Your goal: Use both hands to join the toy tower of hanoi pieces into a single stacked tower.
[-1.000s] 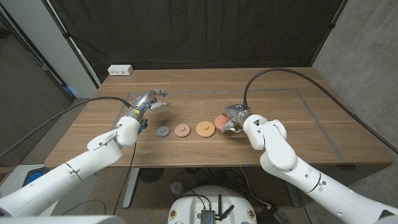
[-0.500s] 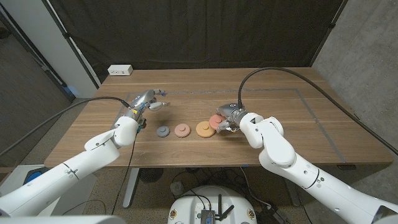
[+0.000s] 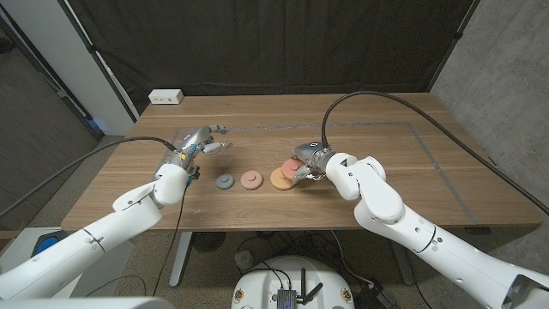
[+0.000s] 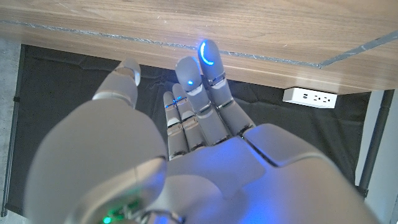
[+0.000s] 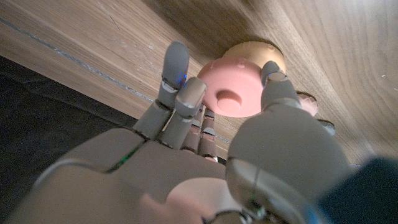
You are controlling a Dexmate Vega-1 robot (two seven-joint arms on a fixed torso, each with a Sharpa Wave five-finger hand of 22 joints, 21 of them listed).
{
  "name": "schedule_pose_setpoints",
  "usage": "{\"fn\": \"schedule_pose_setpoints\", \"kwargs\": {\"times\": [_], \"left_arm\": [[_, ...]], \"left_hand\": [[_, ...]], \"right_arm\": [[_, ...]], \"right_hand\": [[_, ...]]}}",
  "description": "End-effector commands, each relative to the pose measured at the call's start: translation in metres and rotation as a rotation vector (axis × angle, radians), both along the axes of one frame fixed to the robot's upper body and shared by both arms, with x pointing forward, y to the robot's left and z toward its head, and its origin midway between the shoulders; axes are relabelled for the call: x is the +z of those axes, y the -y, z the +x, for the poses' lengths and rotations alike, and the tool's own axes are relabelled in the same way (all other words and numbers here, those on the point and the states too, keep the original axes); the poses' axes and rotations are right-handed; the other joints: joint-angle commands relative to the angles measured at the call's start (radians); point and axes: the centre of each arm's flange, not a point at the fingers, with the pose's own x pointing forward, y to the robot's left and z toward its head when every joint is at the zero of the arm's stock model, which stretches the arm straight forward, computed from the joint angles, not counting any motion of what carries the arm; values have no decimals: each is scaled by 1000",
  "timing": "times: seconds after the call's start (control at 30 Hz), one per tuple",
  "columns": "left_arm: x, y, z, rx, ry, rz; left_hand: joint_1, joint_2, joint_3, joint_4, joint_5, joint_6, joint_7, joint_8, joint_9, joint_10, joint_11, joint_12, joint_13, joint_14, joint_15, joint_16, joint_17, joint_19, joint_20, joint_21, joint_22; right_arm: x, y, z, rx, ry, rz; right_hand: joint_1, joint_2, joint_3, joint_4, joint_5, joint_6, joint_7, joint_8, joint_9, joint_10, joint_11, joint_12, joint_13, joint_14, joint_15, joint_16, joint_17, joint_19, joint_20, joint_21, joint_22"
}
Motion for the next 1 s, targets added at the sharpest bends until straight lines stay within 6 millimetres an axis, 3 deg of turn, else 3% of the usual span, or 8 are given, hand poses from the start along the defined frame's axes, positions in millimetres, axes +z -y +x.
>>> {"fn": "schedule_pose_setpoints", "kwargs": {"times": [0.03, 1.0], "left_arm": [[-3, -7, 0, 14, 20, -30], [-3, -4, 4, 9, 37, -67]], "left_hand": [[-7, 3, 8, 0, 1, 3, -2, 0, 2, 4, 1, 4, 6, -8, -37, -7, -3, -8, -127, 9, -1], [-15, -1, 11, -1, 0, 10, -8, 2, 1, 14, -3, 5, 10, -3, -37, -14, -28, -13, -126, 16, -16]], "right_arm": [[3, -13, 3, 33, -5, -20], [6, -30, 17, 52, -23, -53]], "right_hand": [[23, 54, 58, 45, 12, 108, -100, 1, 2, 139, -134, 1, 35, 10, -10, 5, 5, 7, -70, 8, 3], [15, 51, 74, 45, 22, 112, -99, -3, 1, 143, -134, -8, 39, 13, -10, 8, 5, 5, -70, 9, -2]]}}
